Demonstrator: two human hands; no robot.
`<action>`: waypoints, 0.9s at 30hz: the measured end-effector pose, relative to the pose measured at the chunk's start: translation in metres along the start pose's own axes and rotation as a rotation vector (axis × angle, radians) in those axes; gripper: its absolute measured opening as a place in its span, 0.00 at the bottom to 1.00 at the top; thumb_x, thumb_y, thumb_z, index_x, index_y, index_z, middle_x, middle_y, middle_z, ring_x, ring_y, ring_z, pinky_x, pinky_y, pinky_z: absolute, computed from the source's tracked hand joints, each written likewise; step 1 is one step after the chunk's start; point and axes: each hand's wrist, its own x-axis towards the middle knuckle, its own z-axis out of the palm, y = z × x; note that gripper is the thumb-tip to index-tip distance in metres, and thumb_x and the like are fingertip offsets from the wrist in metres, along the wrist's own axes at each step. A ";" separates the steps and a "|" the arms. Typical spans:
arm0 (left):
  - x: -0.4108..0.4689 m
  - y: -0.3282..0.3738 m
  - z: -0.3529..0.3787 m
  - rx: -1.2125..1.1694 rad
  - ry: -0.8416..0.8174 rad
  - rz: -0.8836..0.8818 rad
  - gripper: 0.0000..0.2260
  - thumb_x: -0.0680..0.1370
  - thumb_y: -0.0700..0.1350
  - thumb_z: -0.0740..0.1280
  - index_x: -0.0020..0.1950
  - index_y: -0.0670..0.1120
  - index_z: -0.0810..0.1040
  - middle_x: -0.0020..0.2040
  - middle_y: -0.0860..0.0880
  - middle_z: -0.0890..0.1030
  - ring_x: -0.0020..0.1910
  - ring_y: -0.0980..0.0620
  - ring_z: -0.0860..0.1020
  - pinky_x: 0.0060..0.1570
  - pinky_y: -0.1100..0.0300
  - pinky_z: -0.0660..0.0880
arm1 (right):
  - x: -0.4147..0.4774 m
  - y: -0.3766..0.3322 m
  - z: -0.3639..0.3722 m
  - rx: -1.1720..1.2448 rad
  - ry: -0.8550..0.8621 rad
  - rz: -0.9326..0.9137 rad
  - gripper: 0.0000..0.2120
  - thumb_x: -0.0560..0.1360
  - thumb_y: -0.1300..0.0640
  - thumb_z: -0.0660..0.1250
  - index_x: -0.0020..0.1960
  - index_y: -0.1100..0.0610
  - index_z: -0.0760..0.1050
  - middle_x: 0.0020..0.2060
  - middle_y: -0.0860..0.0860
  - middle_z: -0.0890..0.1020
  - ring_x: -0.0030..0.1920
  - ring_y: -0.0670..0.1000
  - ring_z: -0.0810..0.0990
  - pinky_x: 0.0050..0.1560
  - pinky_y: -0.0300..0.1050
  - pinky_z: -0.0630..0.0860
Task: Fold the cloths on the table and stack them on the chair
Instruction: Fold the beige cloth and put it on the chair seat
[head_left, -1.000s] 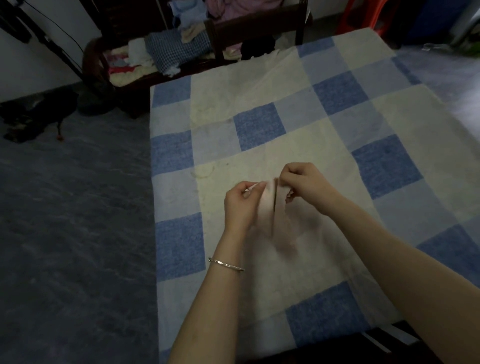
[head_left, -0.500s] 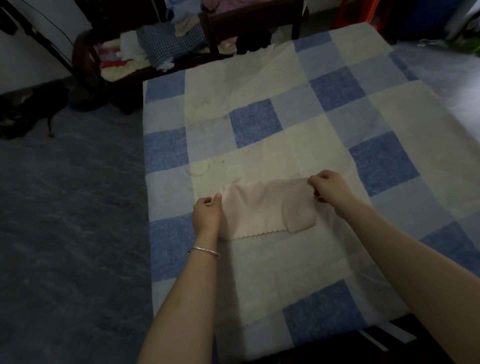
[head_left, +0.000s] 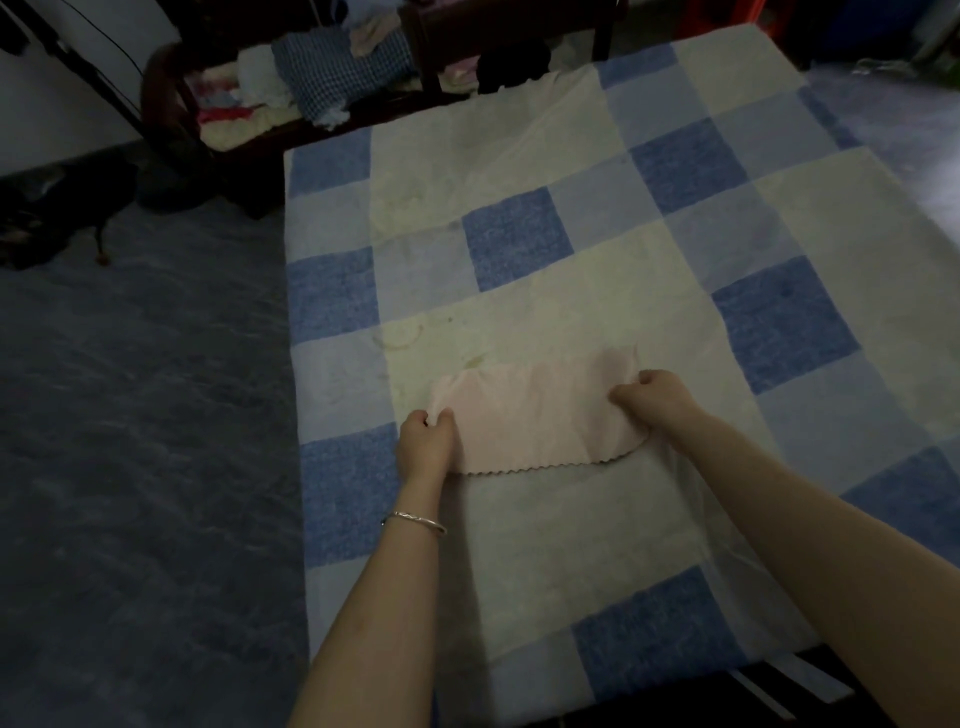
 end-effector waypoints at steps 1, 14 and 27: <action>-0.002 0.002 0.000 0.012 0.011 0.003 0.13 0.77 0.48 0.62 0.54 0.39 0.75 0.53 0.40 0.78 0.58 0.39 0.75 0.55 0.54 0.71 | 0.000 0.000 -0.001 -0.007 0.021 -0.015 0.11 0.72 0.57 0.66 0.52 0.62 0.76 0.47 0.59 0.79 0.48 0.57 0.77 0.46 0.45 0.71; -0.015 -0.013 0.003 0.173 0.008 -0.071 0.19 0.75 0.52 0.65 0.59 0.40 0.76 0.57 0.42 0.80 0.56 0.42 0.77 0.45 0.60 0.67 | -0.003 0.007 -0.013 -0.066 0.010 0.043 0.11 0.73 0.52 0.67 0.44 0.60 0.75 0.36 0.56 0.78 0.38 0.56 0.76 0.42 0.44 0.72; -0.006 -0.026 0.000 0.145 0.001 -0.065 0.16 0.78 0.52 0.64 0.49 0.38 0.79 0.52 0.40 0.82 0.50 0.42 0.79 0.46 0.57 0.71 | -0.003 0.017 -0.013 -0.198 0.129 0.022 0.16 0.73 0.53 0.68 0.31 0.60 0.71 0.36 0.57 0.77 0.39 0.54 0.75 0.41 0.42 0.67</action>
